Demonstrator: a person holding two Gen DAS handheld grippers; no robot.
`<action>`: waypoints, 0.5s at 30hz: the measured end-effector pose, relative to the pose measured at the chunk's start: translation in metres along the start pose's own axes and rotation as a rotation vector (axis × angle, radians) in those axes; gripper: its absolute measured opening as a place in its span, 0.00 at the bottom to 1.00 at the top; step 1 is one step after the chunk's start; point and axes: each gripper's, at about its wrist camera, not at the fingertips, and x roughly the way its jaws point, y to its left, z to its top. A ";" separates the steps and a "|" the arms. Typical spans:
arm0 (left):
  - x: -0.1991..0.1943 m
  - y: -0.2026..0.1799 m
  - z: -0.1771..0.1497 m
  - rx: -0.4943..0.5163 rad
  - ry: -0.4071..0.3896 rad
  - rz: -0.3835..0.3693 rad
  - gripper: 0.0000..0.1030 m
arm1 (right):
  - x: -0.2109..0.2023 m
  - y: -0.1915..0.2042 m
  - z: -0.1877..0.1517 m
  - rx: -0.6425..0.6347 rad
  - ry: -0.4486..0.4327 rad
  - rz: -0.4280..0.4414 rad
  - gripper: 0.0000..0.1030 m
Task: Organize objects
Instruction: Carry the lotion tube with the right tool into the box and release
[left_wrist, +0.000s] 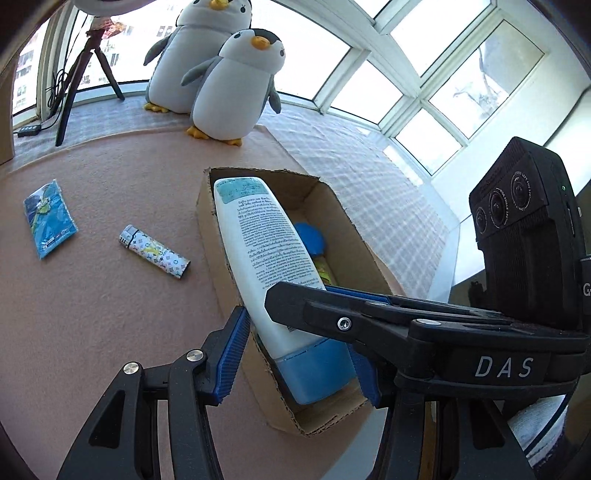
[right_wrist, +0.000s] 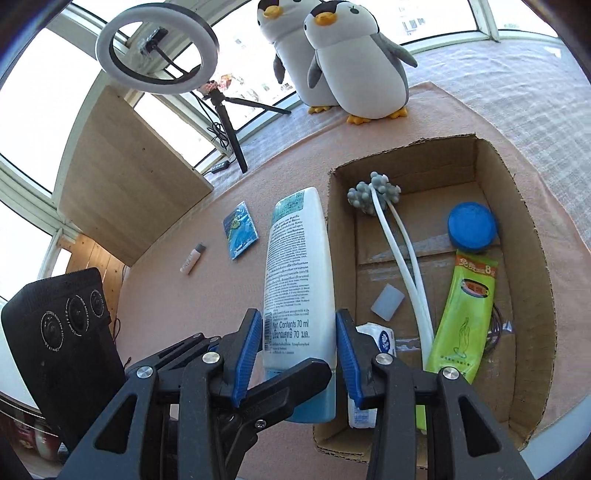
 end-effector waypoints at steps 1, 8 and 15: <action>0.005 -0.006 0.000 0.009 0.007 -0.003 0.55 | -0.003 -0.006 -0.001 0.011 -0.003 -0.002 0.36; 0.032 -0.031 0.003 0.045 0.039 -0.027 0.55 | -0.016 -0.035 0.000 0.056 -0.026 -0.023 0.36; 0.051 -0.033 0.016 0.046 0.048 -0.018 0.55 | -0.014 -0.050 0.013 0.068 -0.035 -0.024 0.35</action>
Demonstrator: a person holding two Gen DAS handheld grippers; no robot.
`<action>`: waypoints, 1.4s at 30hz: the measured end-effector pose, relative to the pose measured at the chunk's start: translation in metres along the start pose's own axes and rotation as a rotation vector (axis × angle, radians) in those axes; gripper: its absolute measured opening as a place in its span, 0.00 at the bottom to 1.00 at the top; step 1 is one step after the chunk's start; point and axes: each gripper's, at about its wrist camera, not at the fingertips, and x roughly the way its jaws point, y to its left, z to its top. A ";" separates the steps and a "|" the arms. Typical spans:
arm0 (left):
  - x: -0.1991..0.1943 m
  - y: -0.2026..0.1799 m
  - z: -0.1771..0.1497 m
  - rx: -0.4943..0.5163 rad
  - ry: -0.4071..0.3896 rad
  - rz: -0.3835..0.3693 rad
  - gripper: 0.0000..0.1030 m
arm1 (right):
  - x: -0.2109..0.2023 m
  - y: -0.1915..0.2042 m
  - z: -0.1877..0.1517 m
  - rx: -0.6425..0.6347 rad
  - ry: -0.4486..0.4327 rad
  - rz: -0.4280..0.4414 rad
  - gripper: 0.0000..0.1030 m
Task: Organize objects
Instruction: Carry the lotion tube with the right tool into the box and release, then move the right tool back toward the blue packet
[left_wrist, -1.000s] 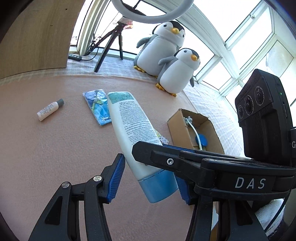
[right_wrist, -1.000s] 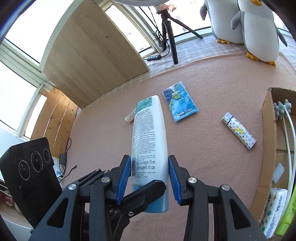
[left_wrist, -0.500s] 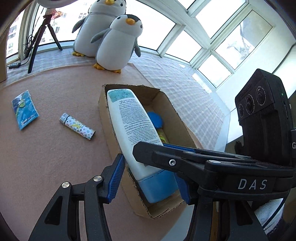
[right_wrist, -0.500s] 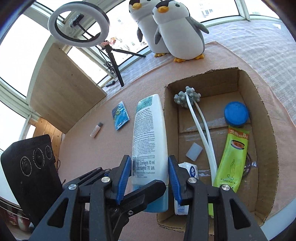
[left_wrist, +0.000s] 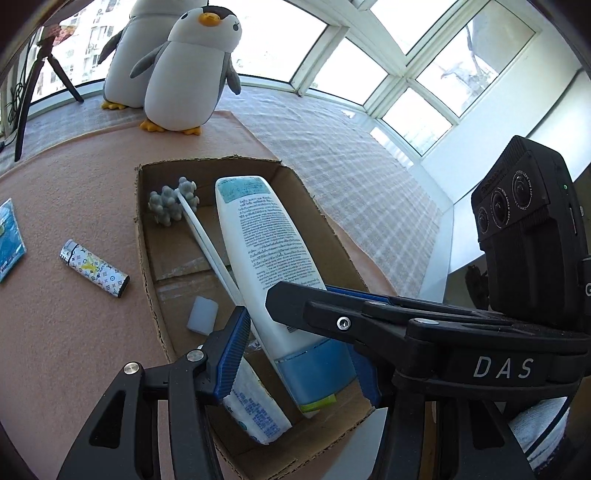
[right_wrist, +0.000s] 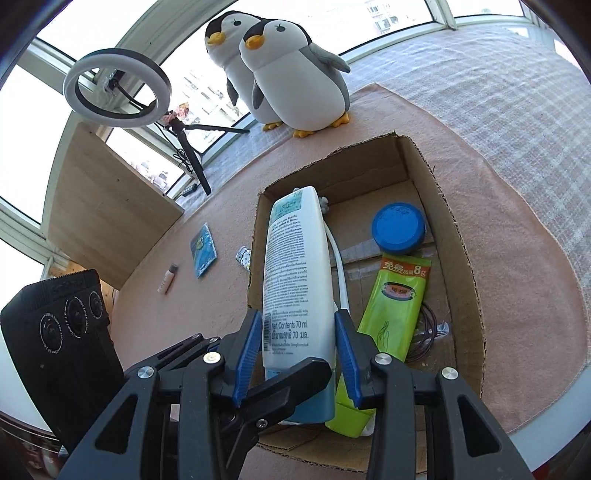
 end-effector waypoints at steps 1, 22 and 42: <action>0.002 0.001 0.003 0.000 0.000 0.003 0.55 | 0.001 -0.001 0.003 0.001 -0.001 0.000 0.35; -0.020 0.032 0.003 -0.019 -0.036 0.085 0.74 | 0.010 0.022 0.020 -0.051 -0.034 -0.051 0.55; -0.182 0.162 -0.096 -0.254 -0.162 0.340 0.73 | 0.071 0.160 0.026 -0.434 -0.031 -0.058 0.59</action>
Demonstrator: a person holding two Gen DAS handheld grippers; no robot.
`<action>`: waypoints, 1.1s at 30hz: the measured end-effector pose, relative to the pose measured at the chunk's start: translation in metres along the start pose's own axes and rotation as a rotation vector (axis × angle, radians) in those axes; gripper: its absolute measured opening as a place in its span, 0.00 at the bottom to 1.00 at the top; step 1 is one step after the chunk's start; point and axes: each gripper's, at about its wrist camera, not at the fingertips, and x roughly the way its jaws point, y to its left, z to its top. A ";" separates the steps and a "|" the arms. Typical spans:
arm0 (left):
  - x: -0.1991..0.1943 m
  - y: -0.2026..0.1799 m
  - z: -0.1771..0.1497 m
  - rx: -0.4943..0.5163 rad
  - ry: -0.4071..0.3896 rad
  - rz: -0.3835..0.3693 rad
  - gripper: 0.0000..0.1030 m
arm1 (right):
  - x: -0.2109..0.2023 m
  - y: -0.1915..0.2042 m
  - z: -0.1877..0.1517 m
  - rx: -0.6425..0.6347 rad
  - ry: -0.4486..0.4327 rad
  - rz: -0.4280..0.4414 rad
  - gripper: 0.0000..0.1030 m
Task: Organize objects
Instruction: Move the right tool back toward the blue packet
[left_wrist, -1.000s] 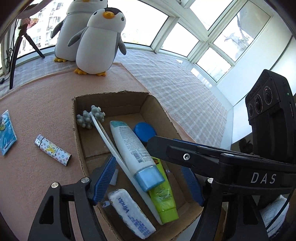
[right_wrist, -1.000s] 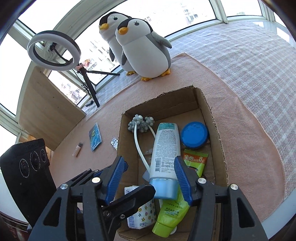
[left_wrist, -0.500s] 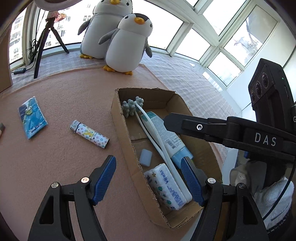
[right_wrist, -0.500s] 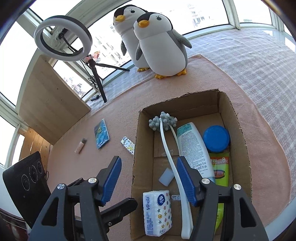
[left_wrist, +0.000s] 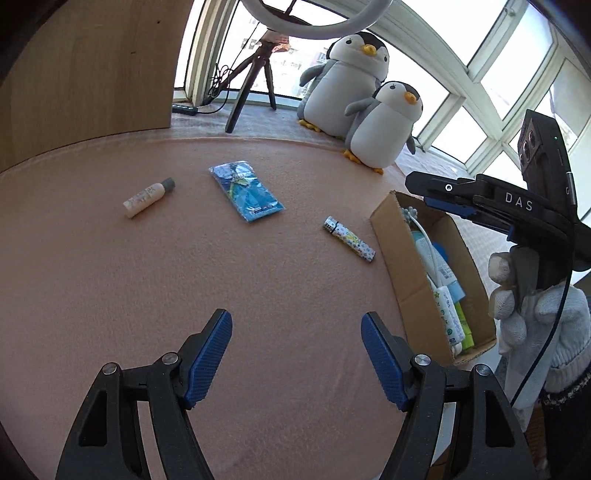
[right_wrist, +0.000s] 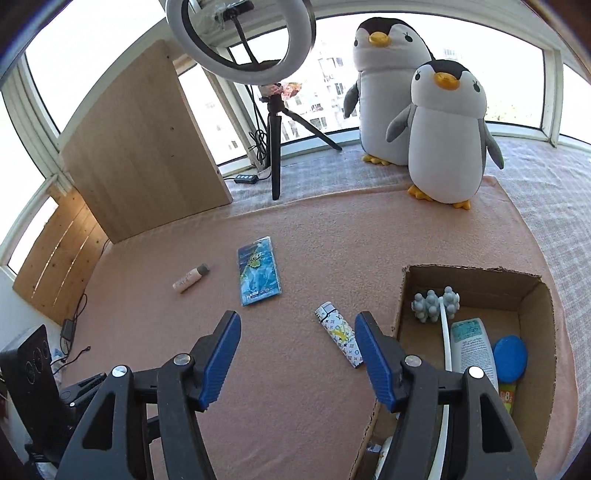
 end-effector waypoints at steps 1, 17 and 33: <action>-0.007 0.011 -0.003 -0.020 -0.007 0.012 0.73 | 0.007 0.006 0.004 -0.014 0.011 0.001 0.60; -0.096 0.135 -0.074 -0.300 -0.080 0.224 0.73 | 0.163 0.049 0.048 -0.031 0.281 0.013 0.60; -0.112 0.159 -0.098 -0.391 -0.093 0.259 0.73 | 0.202 0.064 0.052 -0.149 0.355 -0.081 0.60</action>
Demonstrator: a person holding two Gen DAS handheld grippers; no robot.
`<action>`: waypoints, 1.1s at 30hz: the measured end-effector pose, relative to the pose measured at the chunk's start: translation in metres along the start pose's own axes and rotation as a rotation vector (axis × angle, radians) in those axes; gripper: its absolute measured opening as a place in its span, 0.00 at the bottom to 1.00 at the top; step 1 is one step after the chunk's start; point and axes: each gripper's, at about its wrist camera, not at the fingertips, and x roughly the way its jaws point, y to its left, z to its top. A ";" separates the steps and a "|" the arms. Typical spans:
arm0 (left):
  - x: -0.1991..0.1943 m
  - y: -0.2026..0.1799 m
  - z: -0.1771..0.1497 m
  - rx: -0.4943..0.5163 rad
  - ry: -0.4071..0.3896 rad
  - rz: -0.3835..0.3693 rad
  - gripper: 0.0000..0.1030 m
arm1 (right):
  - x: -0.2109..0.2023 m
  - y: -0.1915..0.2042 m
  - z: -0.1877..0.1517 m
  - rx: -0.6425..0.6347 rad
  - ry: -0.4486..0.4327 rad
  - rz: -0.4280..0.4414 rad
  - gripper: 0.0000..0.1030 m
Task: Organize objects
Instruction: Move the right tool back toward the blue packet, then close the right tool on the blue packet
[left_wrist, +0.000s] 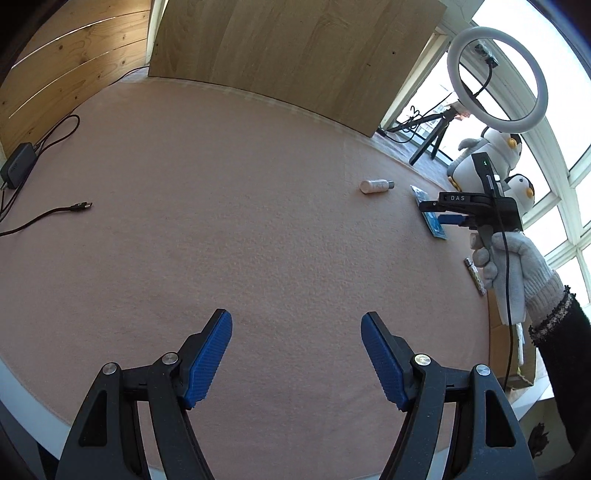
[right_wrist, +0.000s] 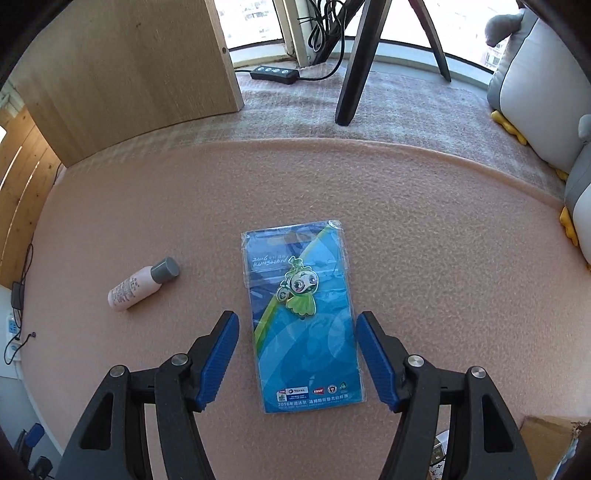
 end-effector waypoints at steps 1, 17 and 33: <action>0.001 -0.001 0.000 0.003 0.002 -0.002 0.73 | 0.000 0.000 0.000 -0.006 0.002 -0.004 0.60; 0.006 -0.001 0.003 0.002 0.019 -0.010 0.73 | 0.001 0.006 -0.004 -0.051 0.005 -0.065 0.61; 0.017 -0.018 0.008 0.047 0.033 -0.043 0.73 | -0.016 0.003 -0.038 -0.018 -0.029 -0.035 0.50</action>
